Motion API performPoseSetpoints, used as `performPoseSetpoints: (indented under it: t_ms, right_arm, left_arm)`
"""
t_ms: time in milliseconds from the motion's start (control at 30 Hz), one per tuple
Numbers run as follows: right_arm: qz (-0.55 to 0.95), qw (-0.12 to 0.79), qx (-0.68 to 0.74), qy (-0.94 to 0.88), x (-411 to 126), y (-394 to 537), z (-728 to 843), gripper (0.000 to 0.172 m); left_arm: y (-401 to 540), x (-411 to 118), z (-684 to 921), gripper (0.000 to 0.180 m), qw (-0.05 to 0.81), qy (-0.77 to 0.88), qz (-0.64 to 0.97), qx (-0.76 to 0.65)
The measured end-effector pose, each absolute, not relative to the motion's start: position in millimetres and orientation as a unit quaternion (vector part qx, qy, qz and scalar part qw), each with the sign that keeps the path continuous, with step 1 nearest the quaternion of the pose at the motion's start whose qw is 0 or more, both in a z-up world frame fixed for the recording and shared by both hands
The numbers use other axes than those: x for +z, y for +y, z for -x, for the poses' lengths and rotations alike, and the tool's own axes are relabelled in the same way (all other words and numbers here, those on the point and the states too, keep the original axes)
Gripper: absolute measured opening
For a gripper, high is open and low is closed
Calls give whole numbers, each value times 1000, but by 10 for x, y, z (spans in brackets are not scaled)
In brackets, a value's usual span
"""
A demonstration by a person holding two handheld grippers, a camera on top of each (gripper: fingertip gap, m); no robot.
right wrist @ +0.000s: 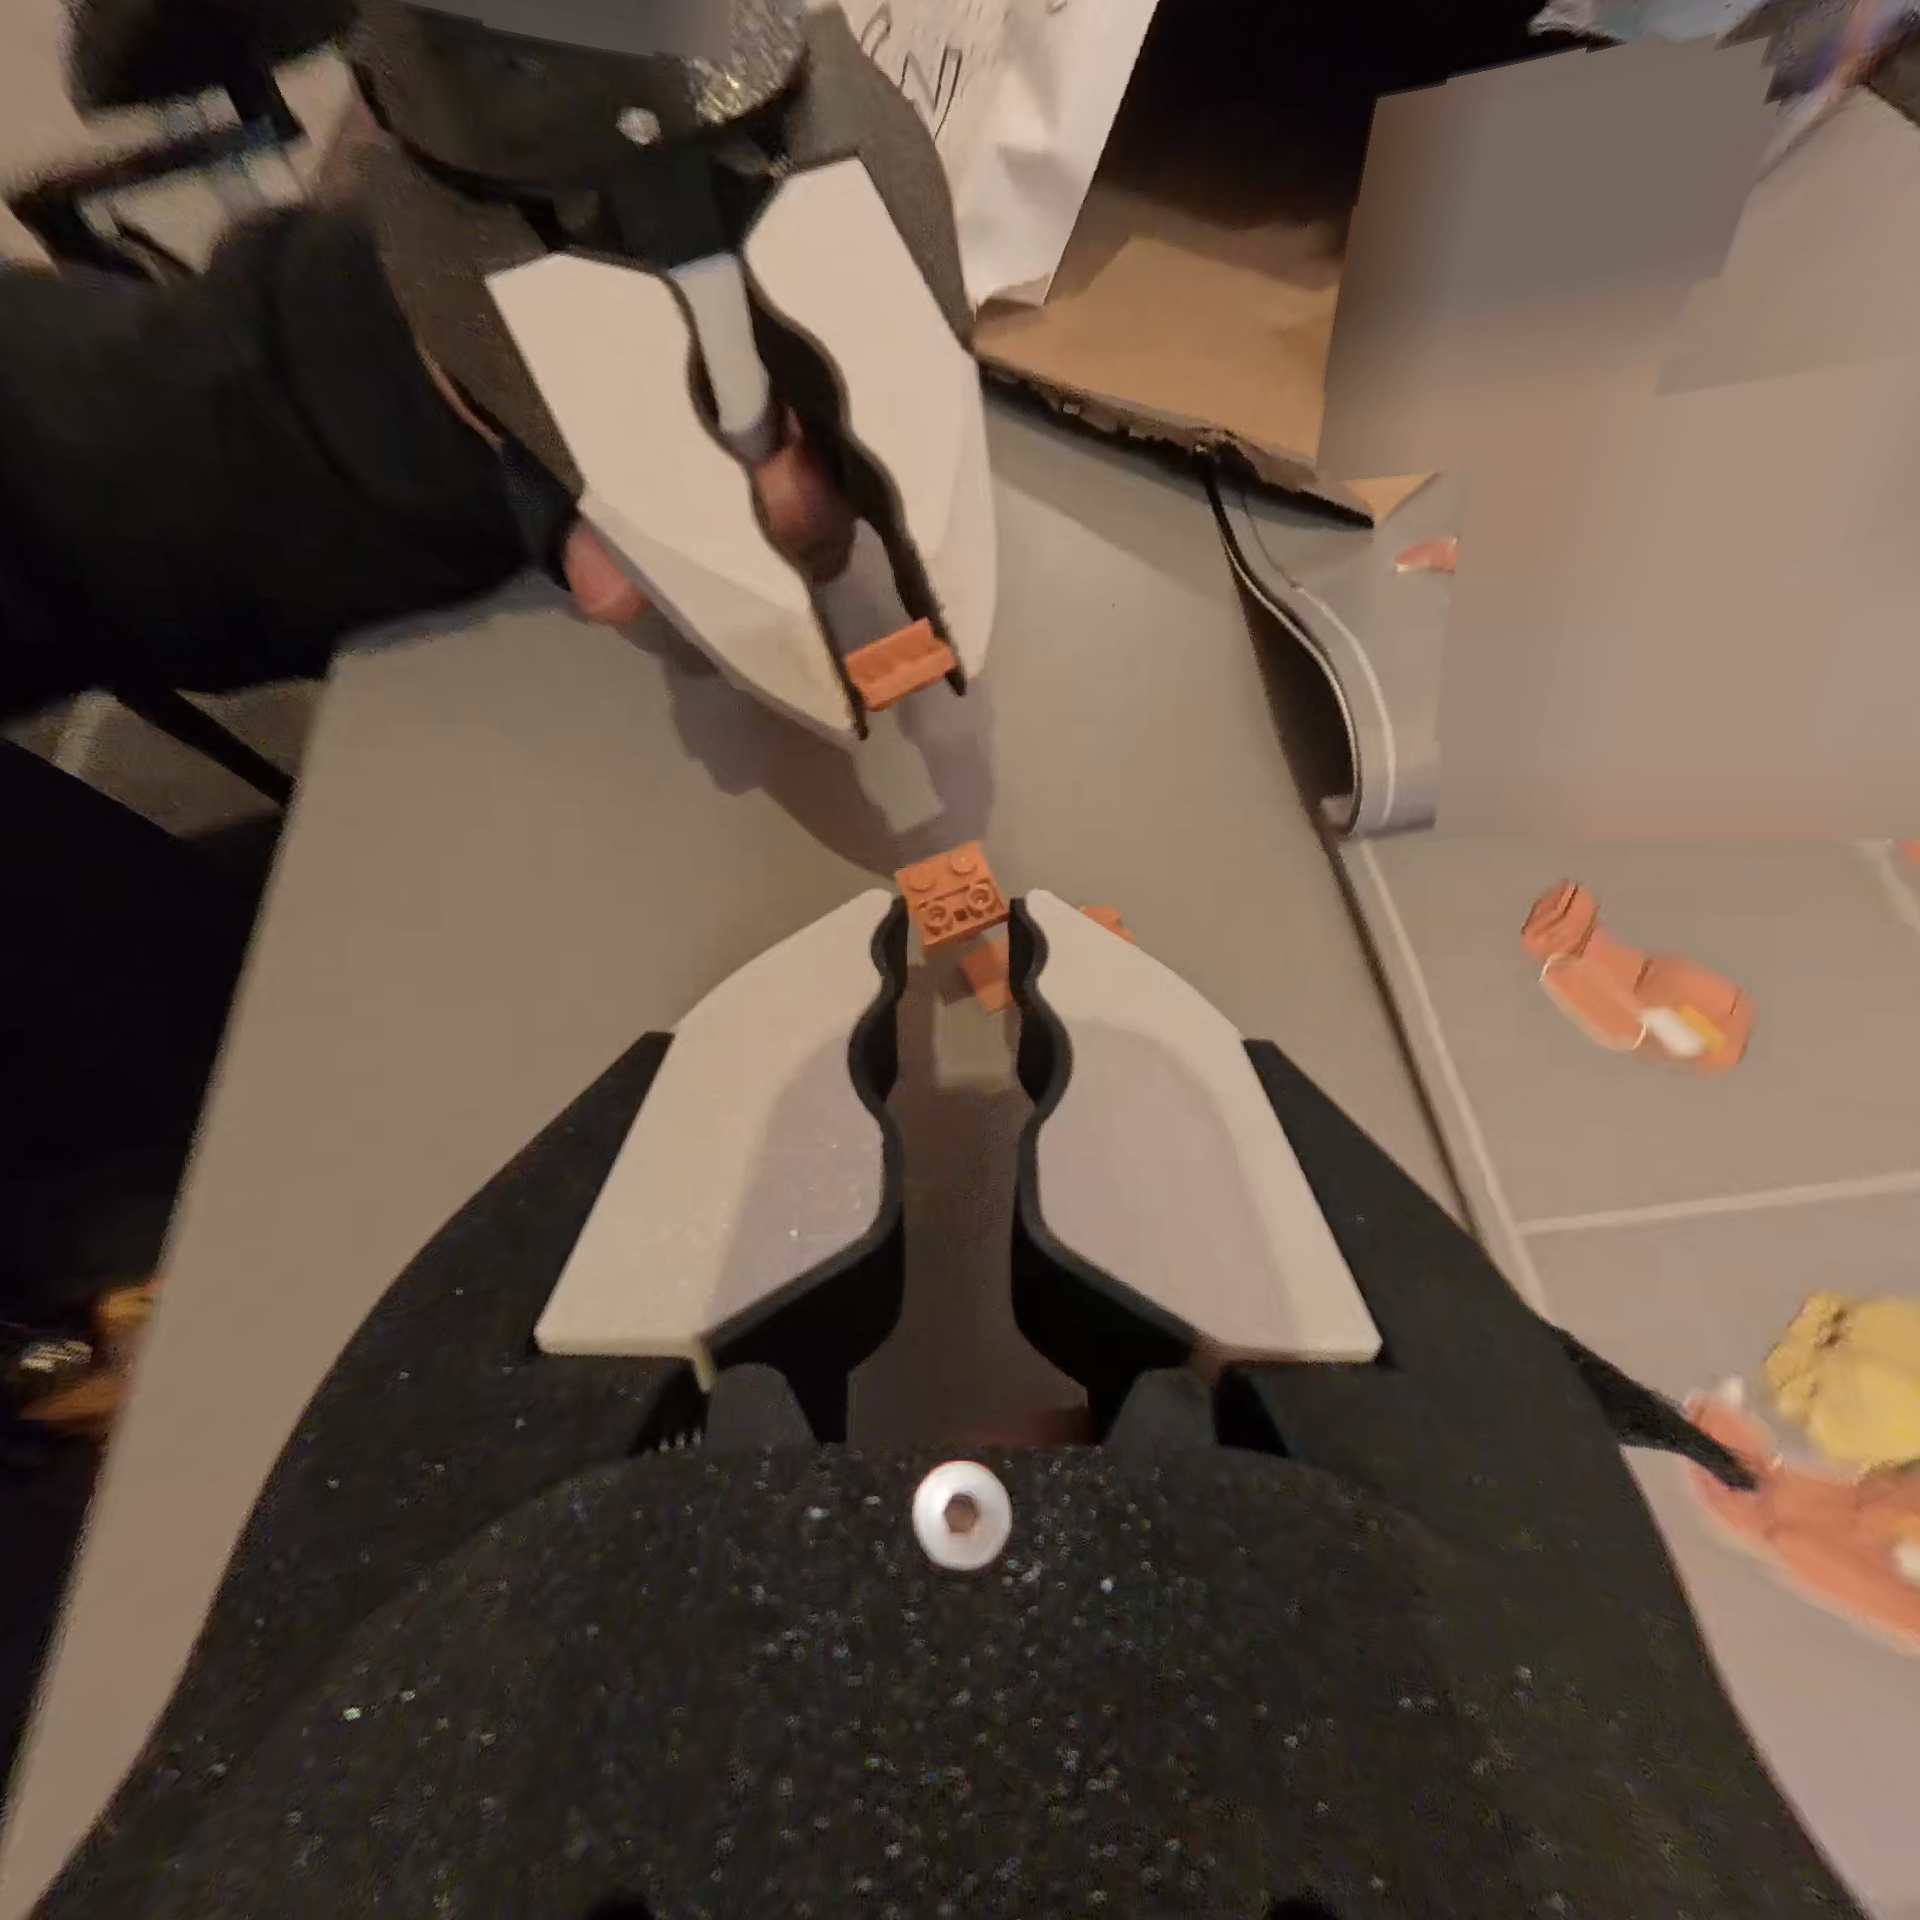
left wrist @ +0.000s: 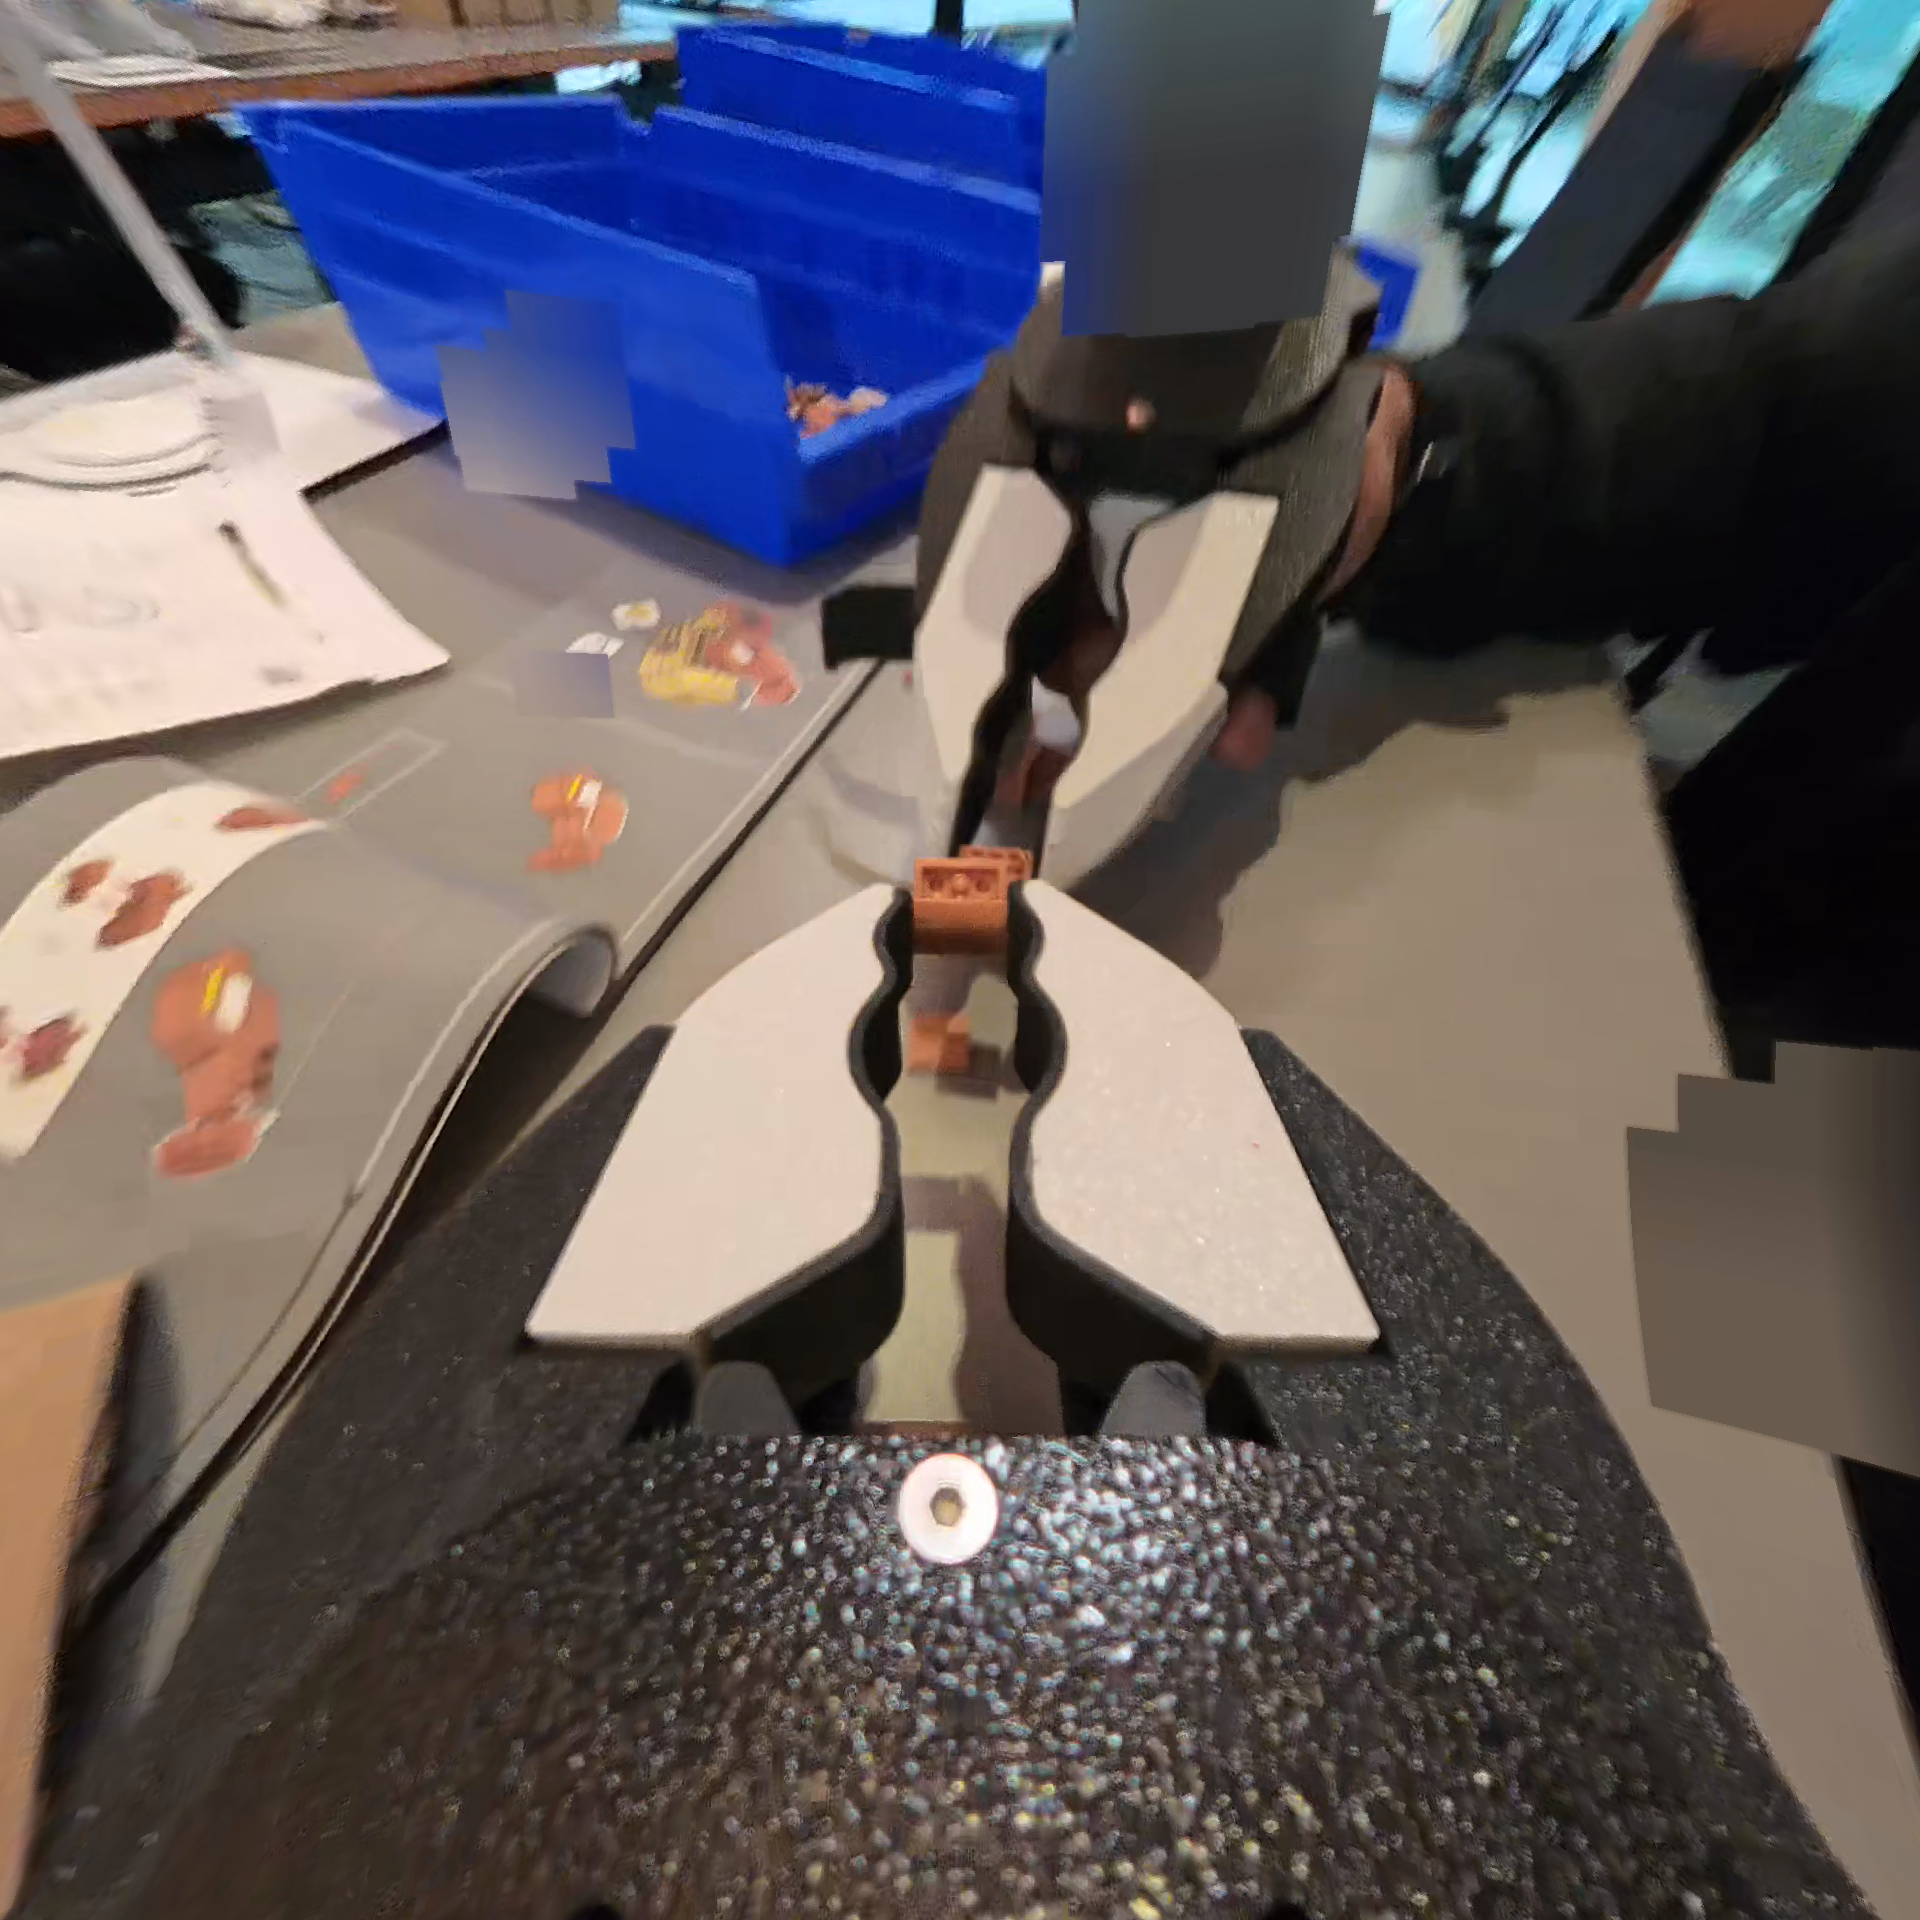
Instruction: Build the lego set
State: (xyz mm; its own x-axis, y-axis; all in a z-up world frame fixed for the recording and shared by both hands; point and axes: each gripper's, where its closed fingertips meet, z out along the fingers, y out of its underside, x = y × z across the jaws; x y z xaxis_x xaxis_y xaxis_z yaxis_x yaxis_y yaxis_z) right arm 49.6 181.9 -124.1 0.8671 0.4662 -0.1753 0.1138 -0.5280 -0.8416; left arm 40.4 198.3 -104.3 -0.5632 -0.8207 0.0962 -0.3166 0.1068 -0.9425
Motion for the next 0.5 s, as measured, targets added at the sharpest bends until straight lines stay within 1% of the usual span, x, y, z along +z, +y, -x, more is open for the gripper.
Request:
performPoseSetpoints:
  t_ms: [133,200,300,500]
  right_arm:
    - [822,485,290,-65,-1034,1603,-621,18]
    - [810,487,325,-27,-998,1522,-710,18]
    - [810,495,314,-4,-1049,1438,-879,18]
    - [838,486,249,-26,-1244,1324,-954,18]
  left_arm:
    - [1737,-887,-616,16,123,689,388,-600]
    - [1625,-886,-735,16,106,700,368,-602]
    - [1511,-1013,-861,16,136,747,333,-559]
    - [1338,-1168,-876,16,210,798,269,-497]
